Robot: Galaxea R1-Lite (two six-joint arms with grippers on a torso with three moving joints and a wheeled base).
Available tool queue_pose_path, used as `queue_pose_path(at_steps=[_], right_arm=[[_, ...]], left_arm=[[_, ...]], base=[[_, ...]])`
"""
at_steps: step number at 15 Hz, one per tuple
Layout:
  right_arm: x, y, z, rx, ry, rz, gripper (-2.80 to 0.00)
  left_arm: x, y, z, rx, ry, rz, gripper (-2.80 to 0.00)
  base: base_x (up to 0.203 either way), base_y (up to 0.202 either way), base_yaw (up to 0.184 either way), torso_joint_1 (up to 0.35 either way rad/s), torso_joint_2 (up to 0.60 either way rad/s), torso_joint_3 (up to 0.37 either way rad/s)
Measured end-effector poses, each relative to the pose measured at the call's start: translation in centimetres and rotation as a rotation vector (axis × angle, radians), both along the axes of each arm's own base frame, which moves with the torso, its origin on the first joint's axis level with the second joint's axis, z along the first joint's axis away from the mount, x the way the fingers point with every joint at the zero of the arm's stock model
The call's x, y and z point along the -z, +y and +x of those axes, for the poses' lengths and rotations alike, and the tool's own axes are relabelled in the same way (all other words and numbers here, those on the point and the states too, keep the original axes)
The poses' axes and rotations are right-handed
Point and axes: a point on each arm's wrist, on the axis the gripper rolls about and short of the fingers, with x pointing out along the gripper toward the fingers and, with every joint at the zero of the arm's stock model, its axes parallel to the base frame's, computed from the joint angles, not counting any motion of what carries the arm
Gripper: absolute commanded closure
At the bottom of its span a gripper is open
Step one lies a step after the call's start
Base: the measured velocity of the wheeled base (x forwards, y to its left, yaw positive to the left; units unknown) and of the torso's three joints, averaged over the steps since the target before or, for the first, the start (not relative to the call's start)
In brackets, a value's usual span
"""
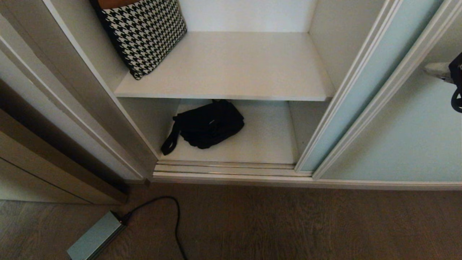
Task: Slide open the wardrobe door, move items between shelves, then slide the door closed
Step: Close the door
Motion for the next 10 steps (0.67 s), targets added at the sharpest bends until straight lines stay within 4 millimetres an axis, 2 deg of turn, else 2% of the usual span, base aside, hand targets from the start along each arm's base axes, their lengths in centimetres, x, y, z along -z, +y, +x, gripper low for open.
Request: queue_pose_path(at_steps=[10], right_arm=[[0.6, 1.3, 0.9, -0.053, 0.020, 0.002, 0.00]], left_arm=[[0.0, 0.0, 0.0, 0.001, 0.000, 0.000, 0.00]], base=[[0.000, 0.000, 0.000, 0.000, 0.00, 0.000]])
